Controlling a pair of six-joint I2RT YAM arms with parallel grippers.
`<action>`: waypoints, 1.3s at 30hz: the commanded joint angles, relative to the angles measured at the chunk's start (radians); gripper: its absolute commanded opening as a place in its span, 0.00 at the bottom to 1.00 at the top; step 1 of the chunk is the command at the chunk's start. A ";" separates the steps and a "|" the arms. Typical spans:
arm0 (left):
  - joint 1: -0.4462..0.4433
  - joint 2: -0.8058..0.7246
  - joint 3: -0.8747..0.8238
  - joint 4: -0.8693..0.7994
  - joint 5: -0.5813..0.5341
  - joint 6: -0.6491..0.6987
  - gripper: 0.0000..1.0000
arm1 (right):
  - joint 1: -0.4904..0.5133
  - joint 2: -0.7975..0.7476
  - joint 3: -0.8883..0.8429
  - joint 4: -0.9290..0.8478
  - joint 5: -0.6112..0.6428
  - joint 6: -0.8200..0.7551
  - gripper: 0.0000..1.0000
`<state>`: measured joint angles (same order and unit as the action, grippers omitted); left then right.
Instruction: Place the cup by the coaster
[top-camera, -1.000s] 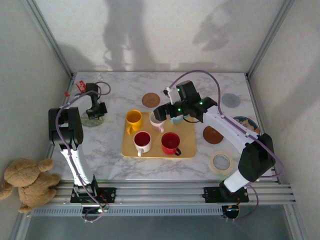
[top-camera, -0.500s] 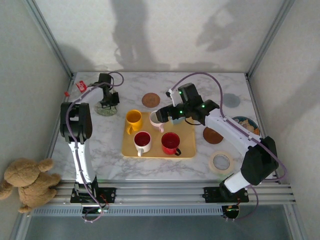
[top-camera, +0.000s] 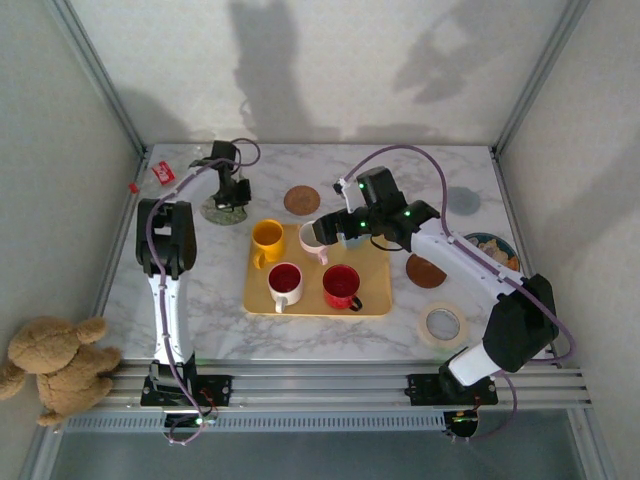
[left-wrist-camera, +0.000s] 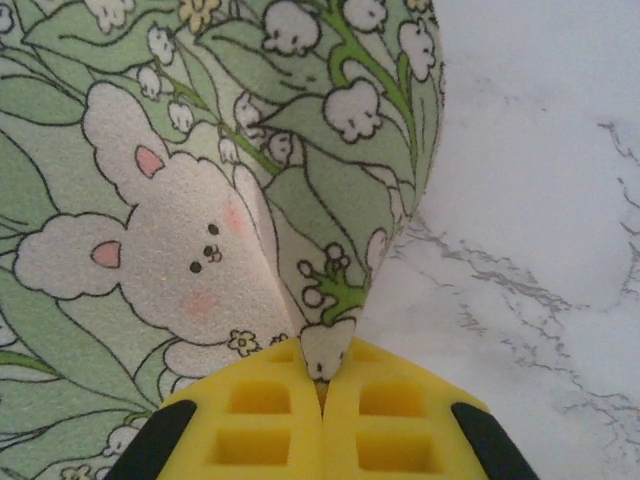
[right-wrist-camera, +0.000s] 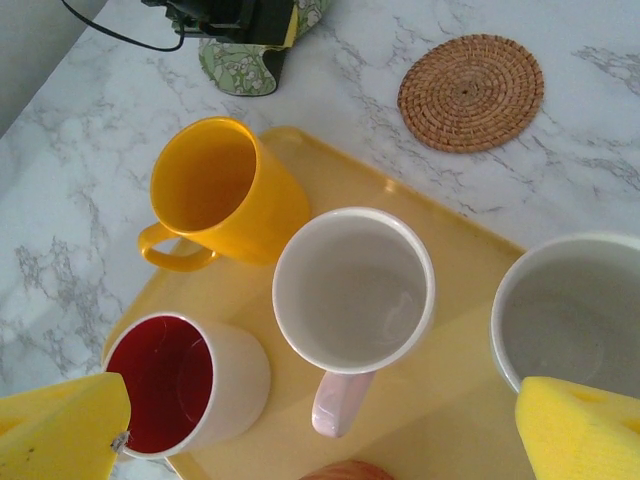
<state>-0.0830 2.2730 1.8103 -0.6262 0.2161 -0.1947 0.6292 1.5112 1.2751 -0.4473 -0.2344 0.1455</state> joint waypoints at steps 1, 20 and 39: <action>-0.024 0.024 0.024 -0.029 0.040 0.005 0.00 | 0.010 -0.010 -0.003 0.026 0.005 0.015 0.99; -0.040 0.069 0.051 -0.026 0.091 0.015 0.00 | 0.011 0.008 -0.003 0.024 0.000 0.014 0.99; -0.071 0.076 0.077 -0.037 0.143 0.047 0.00 | 0.011 0.020 -0.003 0.022 -0.005 0.012 0.99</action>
<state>-0.1101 2.3196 1.8599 -0.6559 0.2661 -0.1669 0.6292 1.5208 1.2747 -0.4305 -0.2352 0.1524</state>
